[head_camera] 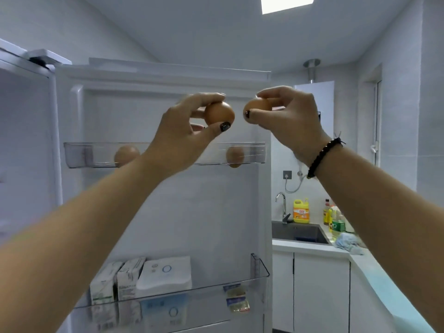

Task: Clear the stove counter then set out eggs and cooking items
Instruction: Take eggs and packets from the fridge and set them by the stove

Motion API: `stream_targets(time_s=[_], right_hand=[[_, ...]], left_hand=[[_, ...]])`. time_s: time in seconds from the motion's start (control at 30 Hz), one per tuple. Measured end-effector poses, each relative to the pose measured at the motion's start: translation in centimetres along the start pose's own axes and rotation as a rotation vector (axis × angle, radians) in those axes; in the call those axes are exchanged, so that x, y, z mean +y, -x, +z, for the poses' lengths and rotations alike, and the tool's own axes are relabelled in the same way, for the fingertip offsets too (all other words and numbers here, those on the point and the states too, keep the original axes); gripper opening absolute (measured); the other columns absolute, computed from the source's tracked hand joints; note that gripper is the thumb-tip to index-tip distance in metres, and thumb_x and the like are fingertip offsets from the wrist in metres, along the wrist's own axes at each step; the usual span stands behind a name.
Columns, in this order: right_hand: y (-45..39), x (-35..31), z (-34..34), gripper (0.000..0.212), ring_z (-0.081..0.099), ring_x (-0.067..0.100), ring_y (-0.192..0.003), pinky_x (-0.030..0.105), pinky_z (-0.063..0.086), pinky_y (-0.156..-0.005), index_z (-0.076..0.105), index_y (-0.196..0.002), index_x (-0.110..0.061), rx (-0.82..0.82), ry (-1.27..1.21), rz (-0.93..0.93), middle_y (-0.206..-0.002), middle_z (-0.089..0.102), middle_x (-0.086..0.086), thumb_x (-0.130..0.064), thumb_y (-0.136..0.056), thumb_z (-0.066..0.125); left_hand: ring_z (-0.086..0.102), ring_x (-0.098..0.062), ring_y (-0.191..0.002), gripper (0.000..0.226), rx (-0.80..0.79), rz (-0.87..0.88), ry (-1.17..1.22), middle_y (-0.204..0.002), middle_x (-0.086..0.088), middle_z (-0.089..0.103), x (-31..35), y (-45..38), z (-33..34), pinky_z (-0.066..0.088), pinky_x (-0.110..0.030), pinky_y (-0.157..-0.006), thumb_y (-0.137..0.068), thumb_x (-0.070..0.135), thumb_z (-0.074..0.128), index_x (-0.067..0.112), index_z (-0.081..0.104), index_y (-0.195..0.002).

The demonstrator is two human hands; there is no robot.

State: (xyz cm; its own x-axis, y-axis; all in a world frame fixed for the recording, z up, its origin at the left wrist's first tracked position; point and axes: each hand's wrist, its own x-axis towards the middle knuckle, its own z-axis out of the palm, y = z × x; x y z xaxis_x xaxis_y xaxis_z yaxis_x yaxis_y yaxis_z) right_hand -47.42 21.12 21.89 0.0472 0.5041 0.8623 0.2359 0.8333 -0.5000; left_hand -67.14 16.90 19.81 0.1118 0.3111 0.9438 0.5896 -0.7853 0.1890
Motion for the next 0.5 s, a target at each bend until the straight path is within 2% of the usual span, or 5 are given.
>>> stream_targets(time_s=[0.13,0.3,0.4,0.5], right_hand=[[4.6,0.1,-6.3,0.044,0.068,0.004,-0.086,0.020,0.057,-0.078,0.066,-0.112,-0.023,0.067,0.062,-0.044,-0.099,0.068,-0.006,-0.023,-0.071,0.084],[9.2,2.6,-13.4,0.051,0.068,0.005,-0.091,0.016,0.055,-0.078,0.064,-0.115,-0.026,0.103,0.117,-0.008,-0.104,0.070,-0.007,-0.026,-0.068,0.083],[11.1,4.1,-17.1,0.050,0.068,0.005,-0.089,0.009,0.052,-0.071,0.066,-0.113,-0.022,0.136,0.123,0.033,-0.104,0.071,-0.004,-0.019,-0.067,0.084],[13.8,5.9,-21.3,0.050,0.068,0.004,-0.090,0.009,0.052,-0.070,0.065,-0.110,-0.027,0.168,0.125,0.102,-0.103,0.070,-0.004,-0.014,-0.066,0.084]], left_hand=[[0.061,-0.007,-0.108,0.043,0.016,-0.046,0.181,-0.123,0.002,0.060,3.1,2.7,5.3,0.055,-0.020,-0.083,-0.084,0.018,0.074,0.029,0.059,-0.123],[0.063,-0.010,-0.105,0.045,-0.009,-0.132,0.349,-0.120,0.001,0.062,5.0,6.2,12.9,0.055,-0.024,-0.085,-0.081,0.026,0.075,0.027,0.059,-0.123],[0.064,-0.009,-0.104,0.043,0.022,-0.212,0.470,-0.116,0.006,0.066,6.6,8.2,17.2,0.054,-0.019,-0.079,-0.078,0.029,0.075,0.030,0.060,-0.118],[0.065,-0.005,-0.097,0.042,0.086,-0.316,0.638,-0.109,0.006,0.068,9.8,10.0,22.5,0.052,-0.016,-0.074,-0.074,0.028,0.076,0.028,0.063,-0.114]])
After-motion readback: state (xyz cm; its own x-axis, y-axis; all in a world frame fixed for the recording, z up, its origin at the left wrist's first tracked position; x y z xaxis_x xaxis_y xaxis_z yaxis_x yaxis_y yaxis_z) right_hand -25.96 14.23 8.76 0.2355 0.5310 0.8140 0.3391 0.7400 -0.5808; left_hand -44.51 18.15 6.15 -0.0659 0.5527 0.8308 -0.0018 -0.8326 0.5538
